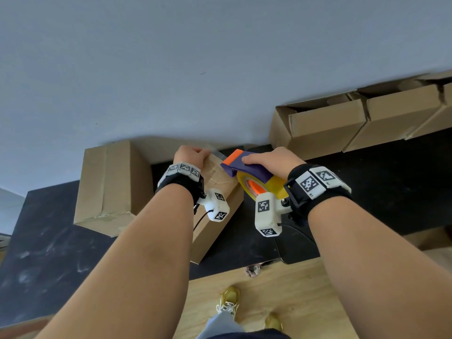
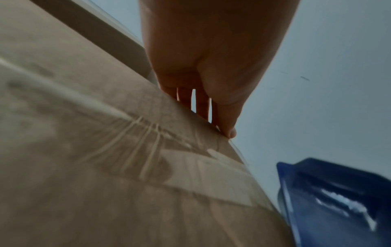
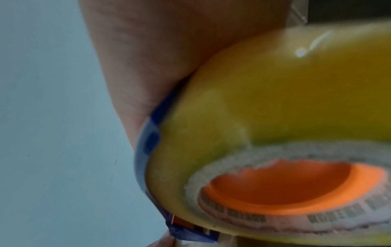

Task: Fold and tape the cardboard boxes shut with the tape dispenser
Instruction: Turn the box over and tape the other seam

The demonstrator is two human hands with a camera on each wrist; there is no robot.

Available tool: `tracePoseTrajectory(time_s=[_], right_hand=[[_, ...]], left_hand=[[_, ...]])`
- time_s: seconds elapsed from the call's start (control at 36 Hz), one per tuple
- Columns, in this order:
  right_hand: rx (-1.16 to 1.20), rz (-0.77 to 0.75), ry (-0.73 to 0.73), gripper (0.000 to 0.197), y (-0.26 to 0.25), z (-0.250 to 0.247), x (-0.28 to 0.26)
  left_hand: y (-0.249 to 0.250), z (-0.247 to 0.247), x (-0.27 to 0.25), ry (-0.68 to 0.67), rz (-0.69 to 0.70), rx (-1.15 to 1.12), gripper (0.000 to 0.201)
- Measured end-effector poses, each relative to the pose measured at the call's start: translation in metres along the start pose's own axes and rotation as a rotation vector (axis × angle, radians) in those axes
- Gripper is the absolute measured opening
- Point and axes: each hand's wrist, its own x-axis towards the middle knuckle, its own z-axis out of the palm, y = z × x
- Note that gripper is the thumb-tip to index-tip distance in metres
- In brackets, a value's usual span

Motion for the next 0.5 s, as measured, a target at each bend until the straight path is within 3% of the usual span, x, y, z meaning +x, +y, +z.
tracePoseTrajectory(time_s=[0.28, 0.36, 0.42, 0.5], right_hand=[[0.006, 0.004, -0.014, 0.035, 0.0015, -0.0001, 0.0011], [0.006, 0.013, -0.020, 0.036, 0.0039, -0.0004, 0.0016], [0.019, 0.022, -0.020, 0.036, 0.0062, -0.0001, 0.0017], [0.037, 0.026, -0.026, 0.035, 0.0073, 0.0001, 0.0021]], left_hand=[[0.0004, 0.0053, 0.0032, -0.070, -0.138, 0.056, 0.047], [-0.0024, 0.0064, 0.0016, -0.029, -0.196, -0.011, 0.060], [-0.0044, 0.0068, 0.0016, 0.074, -0.178, -0.088, 0.053], [-0.0018, 0.0086, -0.0045, 0.219, -0.011, -0.044, 0.023]])
